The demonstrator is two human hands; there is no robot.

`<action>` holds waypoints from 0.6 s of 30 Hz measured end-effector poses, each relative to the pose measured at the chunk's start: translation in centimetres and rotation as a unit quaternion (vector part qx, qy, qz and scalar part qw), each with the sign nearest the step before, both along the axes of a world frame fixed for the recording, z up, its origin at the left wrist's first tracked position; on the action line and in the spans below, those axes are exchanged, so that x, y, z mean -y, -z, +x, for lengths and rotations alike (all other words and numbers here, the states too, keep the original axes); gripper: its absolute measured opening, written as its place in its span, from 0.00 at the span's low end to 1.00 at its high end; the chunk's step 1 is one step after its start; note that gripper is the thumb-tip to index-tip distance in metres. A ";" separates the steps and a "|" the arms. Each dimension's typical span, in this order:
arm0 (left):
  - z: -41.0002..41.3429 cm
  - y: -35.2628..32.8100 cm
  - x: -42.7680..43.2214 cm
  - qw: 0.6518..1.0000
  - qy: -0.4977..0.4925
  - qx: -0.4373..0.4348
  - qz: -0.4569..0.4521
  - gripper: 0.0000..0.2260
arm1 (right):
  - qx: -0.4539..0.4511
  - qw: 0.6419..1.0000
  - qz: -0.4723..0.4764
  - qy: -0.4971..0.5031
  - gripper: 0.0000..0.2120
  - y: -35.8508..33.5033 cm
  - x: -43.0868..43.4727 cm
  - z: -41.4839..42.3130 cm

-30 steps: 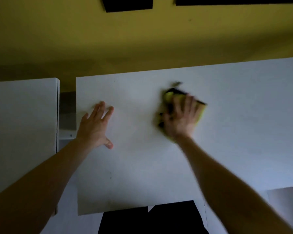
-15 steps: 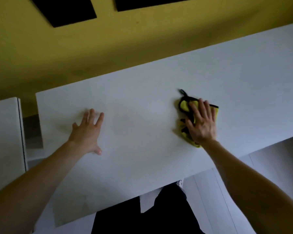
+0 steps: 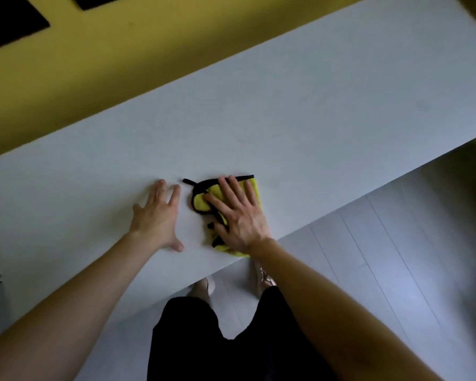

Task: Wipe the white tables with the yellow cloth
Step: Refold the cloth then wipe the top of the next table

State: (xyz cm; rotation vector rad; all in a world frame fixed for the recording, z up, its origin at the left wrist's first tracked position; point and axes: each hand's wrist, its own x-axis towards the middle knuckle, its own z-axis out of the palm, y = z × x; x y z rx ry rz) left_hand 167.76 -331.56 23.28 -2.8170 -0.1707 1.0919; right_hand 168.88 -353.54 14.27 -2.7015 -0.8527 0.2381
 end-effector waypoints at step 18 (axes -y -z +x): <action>0.0 1.3 2.9 0.997 -0.066 0.038 -0.011 0.73 | 0.008 0.987 -0.046 -0.153 0.37 -0.6 2.3 -2.2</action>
